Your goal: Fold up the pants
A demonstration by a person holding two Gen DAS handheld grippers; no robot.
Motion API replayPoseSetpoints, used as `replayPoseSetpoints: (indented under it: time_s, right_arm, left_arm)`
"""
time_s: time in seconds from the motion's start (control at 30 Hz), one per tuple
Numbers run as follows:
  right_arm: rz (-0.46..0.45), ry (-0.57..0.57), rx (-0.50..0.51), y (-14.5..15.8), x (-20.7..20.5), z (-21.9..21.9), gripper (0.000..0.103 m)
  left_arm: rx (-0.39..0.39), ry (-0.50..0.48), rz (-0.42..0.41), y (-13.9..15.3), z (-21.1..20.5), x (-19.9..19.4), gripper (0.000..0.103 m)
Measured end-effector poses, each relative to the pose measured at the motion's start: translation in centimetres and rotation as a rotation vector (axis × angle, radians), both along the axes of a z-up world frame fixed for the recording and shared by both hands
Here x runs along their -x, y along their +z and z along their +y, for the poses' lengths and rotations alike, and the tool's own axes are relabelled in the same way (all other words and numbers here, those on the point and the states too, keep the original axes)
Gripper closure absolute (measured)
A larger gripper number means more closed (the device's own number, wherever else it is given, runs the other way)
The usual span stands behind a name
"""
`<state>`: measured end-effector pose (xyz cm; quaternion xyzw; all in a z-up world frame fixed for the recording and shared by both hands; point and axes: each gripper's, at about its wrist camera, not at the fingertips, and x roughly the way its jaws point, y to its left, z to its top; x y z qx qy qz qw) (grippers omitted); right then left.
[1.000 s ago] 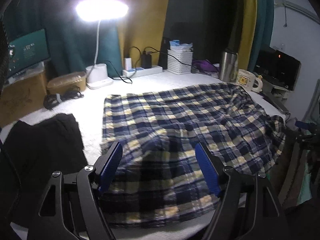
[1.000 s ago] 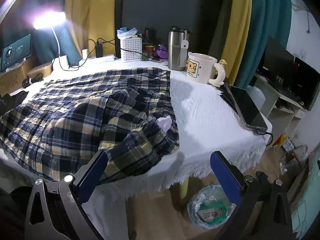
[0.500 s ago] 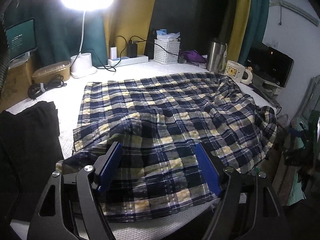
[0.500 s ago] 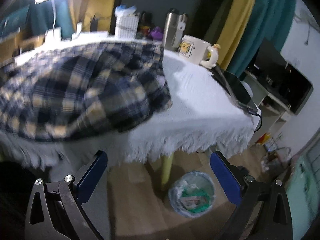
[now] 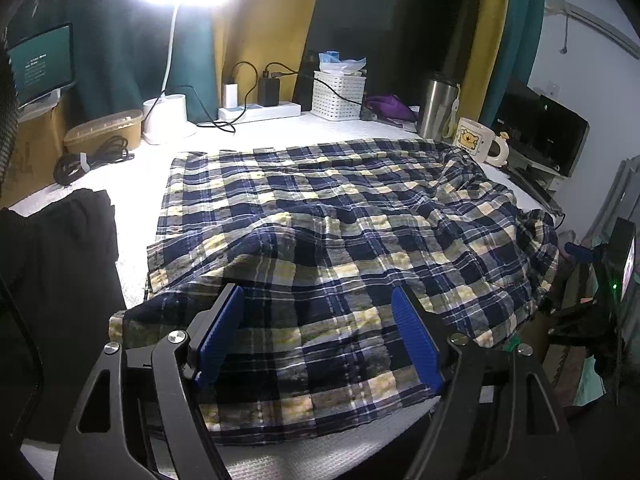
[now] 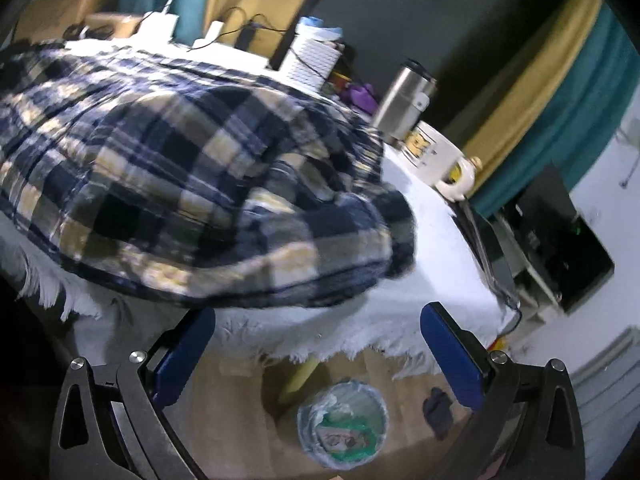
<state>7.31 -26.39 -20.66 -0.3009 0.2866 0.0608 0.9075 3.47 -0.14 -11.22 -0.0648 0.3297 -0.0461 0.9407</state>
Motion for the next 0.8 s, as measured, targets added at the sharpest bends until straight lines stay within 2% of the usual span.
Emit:
replayPoseSetpoints:
  time_s: [0.1, 0.17, 0.4, 0.53, 0.57, 0.63, 0.67, 0.8]
  right_arm:
    - [-0.030, 0.015, -0.027, 1.4, 0.0, 0.3, 0.000]
    - [-0.042, 0.030, -0.099, 3.5, -0.6, 0.0, 0.000]
    - [-0.006, 0.058, -0.212, 5.8, -3.9, 0.1, 0.000]
    - [0.022, 0.067, -0.283, 7.0, -6.0, 0.4, 0.000]
    - [0.032, 0.064, -0.298, 7.1, -6.5, 0.4, 0.000]
    - [0.068, 0.049, -0.364, 7.5, -7.7, 0.0, 0.000]
    - [0.121, 0.031, -0.435, 7.5, -9.0, -0.5, 0.000]
    - [0.144, 0.015, -0.494, 7.9, -10.2, -0.7, 0.000]
  left_arm:
    - [0.001, -0.002, -0.002, 0.0, 0.2, 0.0, 0.025]
    - [0.005, -0.002, -0.003, 0.0, 0.3, 0.1, 0.020]
    - [-0.017, -0.051, 0.005, -0.3, -0.2, 0.4, 0.018]
    - [-0.037, -0.098, -0.016, -0.2, -1.0, 0.9, 0.002]
    - [-0.043, -0.113, -0.015, -0.3, -1.2, 1.0, 0.002]
    - [-0.064, -0.142, -0.005, -0.7, -1.9, 0.9, 0.002]
    - [-0.078, -0.156, 0.000, -0.9, -2.3, 0.9, 0.002]
    - [-0.158, -0.206, 0.007, -1.3, -4.3, 0.8, 0.002]
